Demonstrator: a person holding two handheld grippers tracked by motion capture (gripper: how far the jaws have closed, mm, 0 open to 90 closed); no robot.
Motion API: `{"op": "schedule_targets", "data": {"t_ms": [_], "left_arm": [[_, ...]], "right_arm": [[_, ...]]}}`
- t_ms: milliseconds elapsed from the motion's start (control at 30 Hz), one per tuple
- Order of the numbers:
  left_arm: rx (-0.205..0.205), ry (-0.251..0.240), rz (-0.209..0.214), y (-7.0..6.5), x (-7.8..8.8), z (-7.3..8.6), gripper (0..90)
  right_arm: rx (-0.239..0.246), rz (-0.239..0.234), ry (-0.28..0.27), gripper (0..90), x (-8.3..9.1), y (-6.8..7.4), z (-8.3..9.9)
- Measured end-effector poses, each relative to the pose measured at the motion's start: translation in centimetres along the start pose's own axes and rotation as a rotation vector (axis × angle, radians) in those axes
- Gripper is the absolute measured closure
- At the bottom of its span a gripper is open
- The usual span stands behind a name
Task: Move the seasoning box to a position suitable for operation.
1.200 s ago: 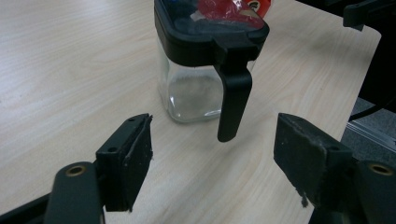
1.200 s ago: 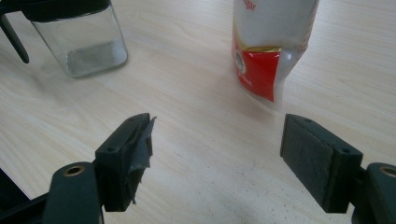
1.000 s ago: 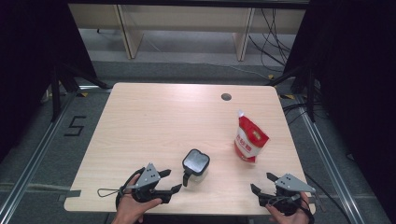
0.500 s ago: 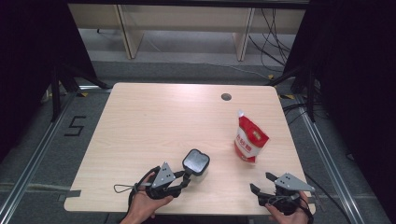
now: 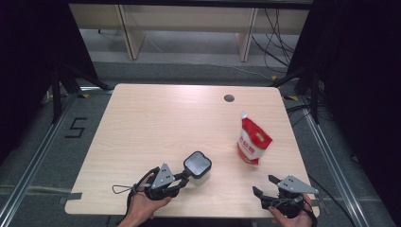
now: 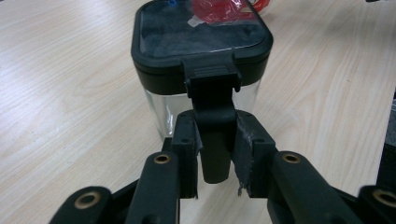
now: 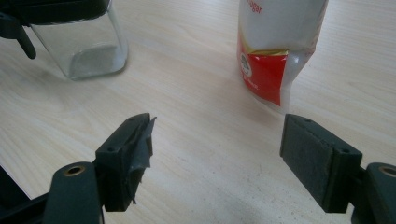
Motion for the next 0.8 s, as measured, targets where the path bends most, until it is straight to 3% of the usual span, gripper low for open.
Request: {"op": "schedule_targets", "data": {"t_ms": [100, 200, 300, 400, 433, 467, 567, 733, 800], "left_arm": [[-0.012, -0.006, -0.017, 0.5, 0.2, 0.1, 71.3], [-0.033, 0.020, -0.054, 1.2, 0.4, 0.2, 71.3], [-0.032, 0.031, -0.089, 1.9, 0.4, 0.3, 71.4], [-0.028, 0.034, -0.099, 2.3, 0.0, 0.3, 71.3], [-0.028, 0.034, -0.099, 2.3, 0.0, 0.3, 71.2], [-0.051, 0.033, -0.093, 2.4, 0.0, 0.2, 71.2], [-0.050, 0.036, -0.094, 2.5, -0.4, 0.3, 71.0], [-0.055, 0.020, -0.071, 3.1, -0.6, 0.3, 72.5], [-0.075, 0.019, -0.058, 3.5, -0.5, 0.4, 72.7]], "right_arm": [[0.000, -0.009, 0.000, 26.3, 0.0, 0.1, 0.0], [-0.008, -0.004, 0.009, 26.3, 0.0, 0.3, 0.0], [0.038, -0.001, 0.001, 26.3, -0.4, 0.2, -0.1], [0.031, -0.017, 0.014, 26.3, -0.3, 0.3, -0.1], [0.031, -0.017, 0.014, 26.3, -0.3, 0.3, -0.1], [-0.007, -0.024, 0.031, 26.3, -0.2, 0.7, 0.0], [0.030, -0.025, 0.023, 26.3, -0.4, 0.4, -0.1], [0.029, -0.028, 0.021, 26.3, -0.4, 0.4, -0.1], [0.037, -0.030, 0.021, 26.3, -0.4, 0.3, -0.1]]}}
Point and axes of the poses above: each handheld gripper's, and its own axes: x roughly backward along the jaws, z roughly out of its underside, y roughly to its left, the point moved 3 cm from there along -x, roughly forward along the jaws, and after that the axes turned 7 degrees about y, right-handed, at the moved point
